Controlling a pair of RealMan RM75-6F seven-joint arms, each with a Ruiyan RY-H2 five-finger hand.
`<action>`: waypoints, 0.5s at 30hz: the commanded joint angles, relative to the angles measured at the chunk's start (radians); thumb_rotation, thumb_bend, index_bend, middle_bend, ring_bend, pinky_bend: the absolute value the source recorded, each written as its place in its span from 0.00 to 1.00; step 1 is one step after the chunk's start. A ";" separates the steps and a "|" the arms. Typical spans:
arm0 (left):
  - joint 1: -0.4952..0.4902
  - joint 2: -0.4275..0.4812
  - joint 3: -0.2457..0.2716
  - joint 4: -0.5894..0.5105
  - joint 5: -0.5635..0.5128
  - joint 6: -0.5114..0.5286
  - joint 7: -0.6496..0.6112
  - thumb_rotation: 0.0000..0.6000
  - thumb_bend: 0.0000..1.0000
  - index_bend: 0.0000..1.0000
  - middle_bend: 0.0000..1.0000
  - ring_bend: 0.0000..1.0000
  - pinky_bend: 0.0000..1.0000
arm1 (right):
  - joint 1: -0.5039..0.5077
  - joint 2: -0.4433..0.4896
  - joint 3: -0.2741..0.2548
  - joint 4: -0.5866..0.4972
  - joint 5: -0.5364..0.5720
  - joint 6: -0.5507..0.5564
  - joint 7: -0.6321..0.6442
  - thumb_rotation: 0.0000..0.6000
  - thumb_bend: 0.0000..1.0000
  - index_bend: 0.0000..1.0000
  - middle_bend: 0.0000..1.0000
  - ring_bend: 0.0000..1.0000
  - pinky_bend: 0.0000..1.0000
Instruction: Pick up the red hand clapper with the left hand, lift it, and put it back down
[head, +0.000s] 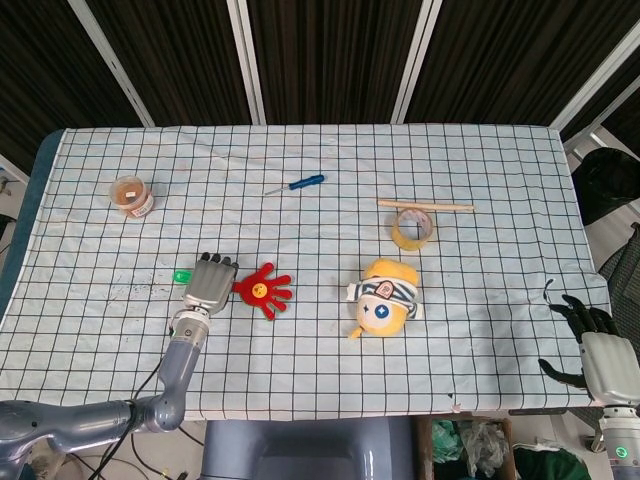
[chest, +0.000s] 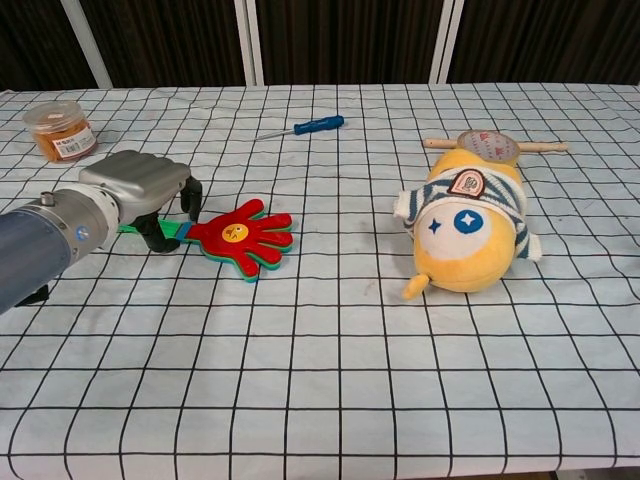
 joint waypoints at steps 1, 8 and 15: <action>0.000 -0.001 0.001 0.000 -0.002 0.001 0.003 1.00 0.31 0.42 0.32 0.22 0.24 | 0.000 0.000 0.000 0.000 0.001 0.000 0.001 1.00 0.12 0.21 0.11 0.18 0.13; -0.002 -0.005 0.003 0.006 -0.007 0.000 0.007 1.00 0.31 0.42 0.32 0.22 0.24 | 0.000 0.000 0.000 0.000 0.002 -0.001 0.001 1.00 0.12 0.21 0.11 0.18 0.13; -0.003 -0.012 0.005 0.016 -0.004 -0.004 0.003 1.00 0.31 0.42 0.32 0.22 0.24 | 0.000 0.000 0.001 0.001 0.003 -0.002 0.001 1.00 0.12 0.21 0.11 0.18 0.13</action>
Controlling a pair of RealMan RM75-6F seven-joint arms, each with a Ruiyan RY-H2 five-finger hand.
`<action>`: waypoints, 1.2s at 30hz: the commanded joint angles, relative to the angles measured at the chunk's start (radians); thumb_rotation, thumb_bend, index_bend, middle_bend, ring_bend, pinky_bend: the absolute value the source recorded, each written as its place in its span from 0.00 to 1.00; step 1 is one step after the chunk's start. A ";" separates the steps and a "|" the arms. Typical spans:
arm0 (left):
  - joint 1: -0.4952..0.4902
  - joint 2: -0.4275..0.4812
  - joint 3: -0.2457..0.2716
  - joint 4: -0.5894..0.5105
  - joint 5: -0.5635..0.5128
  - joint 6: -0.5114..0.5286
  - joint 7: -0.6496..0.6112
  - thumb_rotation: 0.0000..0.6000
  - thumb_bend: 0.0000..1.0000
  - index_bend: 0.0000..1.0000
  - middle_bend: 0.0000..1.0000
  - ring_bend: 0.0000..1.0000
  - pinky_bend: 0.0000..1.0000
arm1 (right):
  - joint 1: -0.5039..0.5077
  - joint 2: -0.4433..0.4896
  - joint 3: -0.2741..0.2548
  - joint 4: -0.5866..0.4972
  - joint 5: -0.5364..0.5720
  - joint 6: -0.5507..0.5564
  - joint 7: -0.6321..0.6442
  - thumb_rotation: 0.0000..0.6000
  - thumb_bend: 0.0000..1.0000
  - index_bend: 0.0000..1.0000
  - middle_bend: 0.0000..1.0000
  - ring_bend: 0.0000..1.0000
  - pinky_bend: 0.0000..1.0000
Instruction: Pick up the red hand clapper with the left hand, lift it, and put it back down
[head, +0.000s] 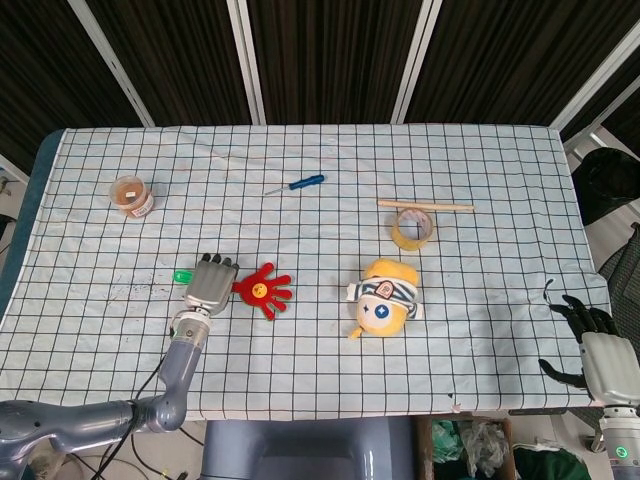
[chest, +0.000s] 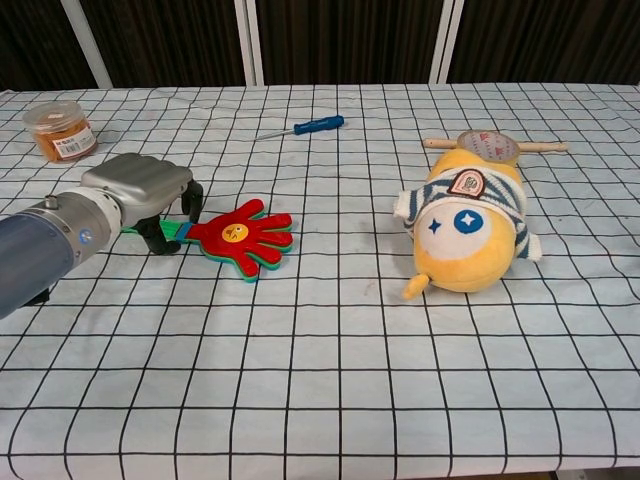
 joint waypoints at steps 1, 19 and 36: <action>0.000 -0.002 0.001 0.004 0.002 -0.001 -0.002 1.00 0.31 0.42 0.32 0.22 0.24 | 0.000 0.000 -0.001 0.000 0.000 0.000 0.001 1.00 0.12 0.21 0.11 0.18 0.13; 0.002 -0.007 0.000 0.012 0.010 0.003 -0.012 1.00 0.38 0.50 0.35 0.24 0.31 | 0.000 0.001 0.000 -0.002 0.002 -0.002 0.004 1.00 0.12 0.21 0.11 0.18 0.13; 0.007 -0.004 0.002 0.020 0.043 -0.002 -0.048 1.00 0.42 0.54 0.51 0.37 0.43 | 0.000 0.003 0.001 -0.003 0.004 -0.002 0.010 1.00 0.12 0.21 0.11 0.18 0.13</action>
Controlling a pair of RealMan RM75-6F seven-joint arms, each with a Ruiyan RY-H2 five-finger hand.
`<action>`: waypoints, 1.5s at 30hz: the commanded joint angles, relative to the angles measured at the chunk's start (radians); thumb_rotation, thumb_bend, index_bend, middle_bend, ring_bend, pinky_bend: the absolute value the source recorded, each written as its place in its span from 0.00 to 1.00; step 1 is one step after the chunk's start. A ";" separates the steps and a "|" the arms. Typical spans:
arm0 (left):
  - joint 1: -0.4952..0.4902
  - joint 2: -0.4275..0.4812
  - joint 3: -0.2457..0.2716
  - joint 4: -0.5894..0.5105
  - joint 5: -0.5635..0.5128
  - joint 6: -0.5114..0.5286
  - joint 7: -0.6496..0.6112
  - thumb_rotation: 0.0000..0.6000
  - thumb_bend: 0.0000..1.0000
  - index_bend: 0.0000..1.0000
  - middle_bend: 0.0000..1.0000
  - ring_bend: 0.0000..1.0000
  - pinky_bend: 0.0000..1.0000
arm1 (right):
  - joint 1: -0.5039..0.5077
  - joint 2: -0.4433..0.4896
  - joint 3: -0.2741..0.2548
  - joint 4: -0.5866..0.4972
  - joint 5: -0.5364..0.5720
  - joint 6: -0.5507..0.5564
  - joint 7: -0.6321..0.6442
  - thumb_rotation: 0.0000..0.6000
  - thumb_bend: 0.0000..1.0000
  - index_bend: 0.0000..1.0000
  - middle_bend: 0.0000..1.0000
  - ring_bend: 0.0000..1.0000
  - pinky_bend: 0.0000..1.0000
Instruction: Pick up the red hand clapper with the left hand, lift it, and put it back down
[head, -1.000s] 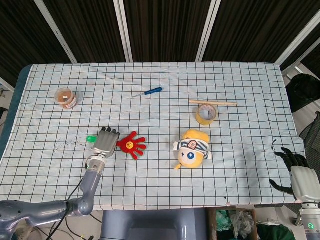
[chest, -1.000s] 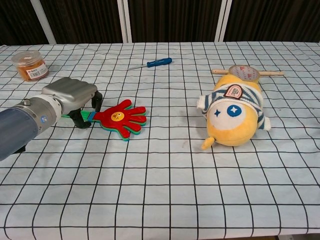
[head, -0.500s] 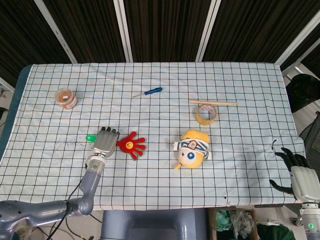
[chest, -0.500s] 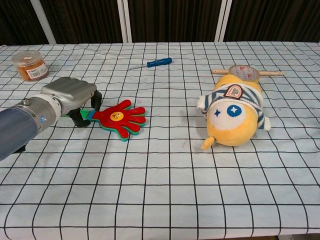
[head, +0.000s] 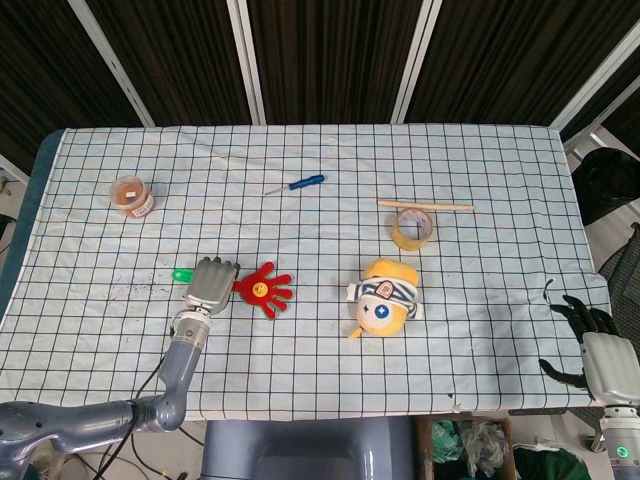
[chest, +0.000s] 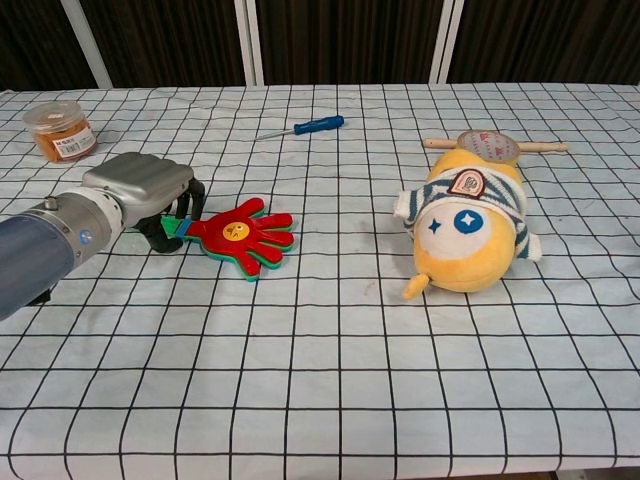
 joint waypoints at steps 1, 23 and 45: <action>0.001 0.002 0.000 -0.003 0.005 0.000 -0.005 1.00 0.42 0.54 0.53 0.39 0.43 | 0.000 0.000 0.000 -0.001 -0.001 0.001 -0.001 1.00 0.12 0.21 0.11 0.18 0.13; 0.016 -0.004 0.010 0.024 0.073 0.001 -0.074 1.00 0.45 0.59 0.66 0.54 0.52 | -0.001 0.002 0.001 -0.001 0.000 0.001 0.005 1.00 0.12 0.21 0.11 0.18 0.13; 0.048 0.021 -0.002 0.033 0.429 0.085 -0.585 1.00 0.48 0.66 0.73 0.63 0.60 | -0.001 0.004 0.001 -0.005 0.004 -0.003 0.014 1.00 0.12 0.20 0.11 0.18 0.13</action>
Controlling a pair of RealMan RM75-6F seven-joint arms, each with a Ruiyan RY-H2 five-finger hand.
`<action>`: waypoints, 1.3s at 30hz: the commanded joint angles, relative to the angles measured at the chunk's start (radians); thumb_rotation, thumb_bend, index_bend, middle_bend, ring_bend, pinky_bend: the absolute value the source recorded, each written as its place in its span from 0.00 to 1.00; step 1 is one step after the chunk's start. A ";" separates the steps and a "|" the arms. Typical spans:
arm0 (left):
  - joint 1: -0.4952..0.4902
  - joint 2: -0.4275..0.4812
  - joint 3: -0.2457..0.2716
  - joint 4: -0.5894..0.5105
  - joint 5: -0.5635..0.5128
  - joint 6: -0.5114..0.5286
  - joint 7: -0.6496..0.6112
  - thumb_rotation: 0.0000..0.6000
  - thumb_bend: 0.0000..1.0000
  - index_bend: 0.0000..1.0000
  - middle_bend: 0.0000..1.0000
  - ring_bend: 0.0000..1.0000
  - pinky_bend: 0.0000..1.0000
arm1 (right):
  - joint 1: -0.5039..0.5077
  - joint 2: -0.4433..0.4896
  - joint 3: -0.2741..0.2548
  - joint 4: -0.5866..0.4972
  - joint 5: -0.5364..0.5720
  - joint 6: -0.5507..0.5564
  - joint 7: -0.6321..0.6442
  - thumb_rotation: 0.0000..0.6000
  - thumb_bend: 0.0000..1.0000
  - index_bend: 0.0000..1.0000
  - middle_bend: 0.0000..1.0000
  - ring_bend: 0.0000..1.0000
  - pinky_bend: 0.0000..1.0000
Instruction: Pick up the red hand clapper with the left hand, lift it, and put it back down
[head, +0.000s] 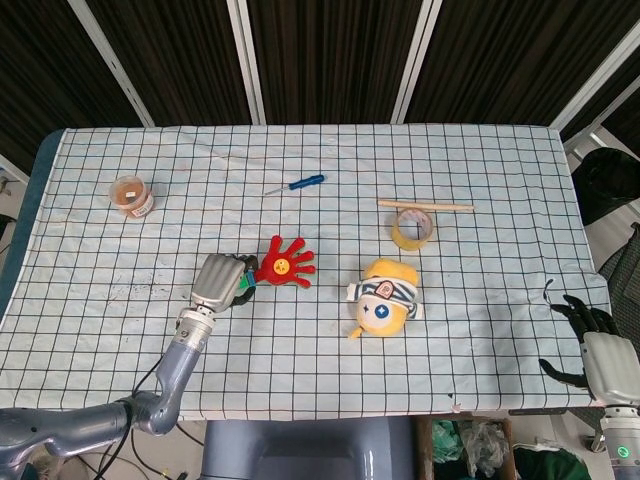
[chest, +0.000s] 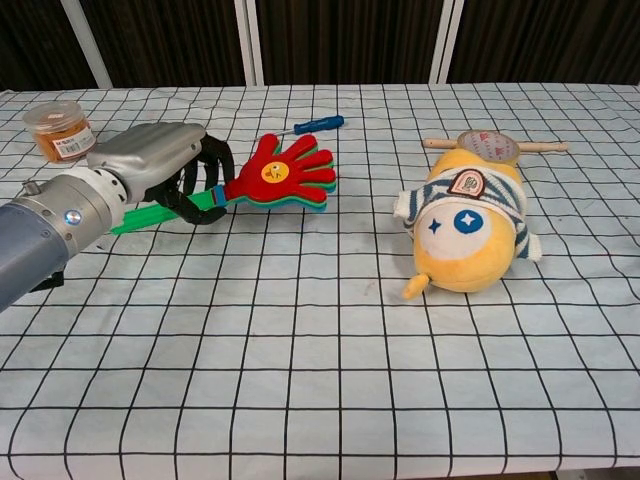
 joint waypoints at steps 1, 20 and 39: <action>0.007 0.020 0.003 -0.006 0.111 0.051 -0.123 1.00 0.48 0.66 0.73 0.63 0.61 | 0.000 0.001 0.000 -0.001 0.001 -0.002 0.003 1.00 0.12 0.21 0.11 0.18 0.13; 0.000 0.128 -0.024 -0.139 0.202 0.042 -0.274 1.00 0.49 0.74 0.81 0.73 0.76 | 0.000 0.004 -0.001 -0.005 0.000 -0.004 0.007 1.00 0.12 0.20 0.11 0.18 0.15; 0.010 0.138 -0.011 -0.127 0.207 0.026 -0.249 1.00 0.49 0.76 0.83 0.73 0.75 | 0.000 0.003 -0.001 -0.006 0.000 -0.004 0.004 1.00 0.12 0.20 0.11 0.18 0.14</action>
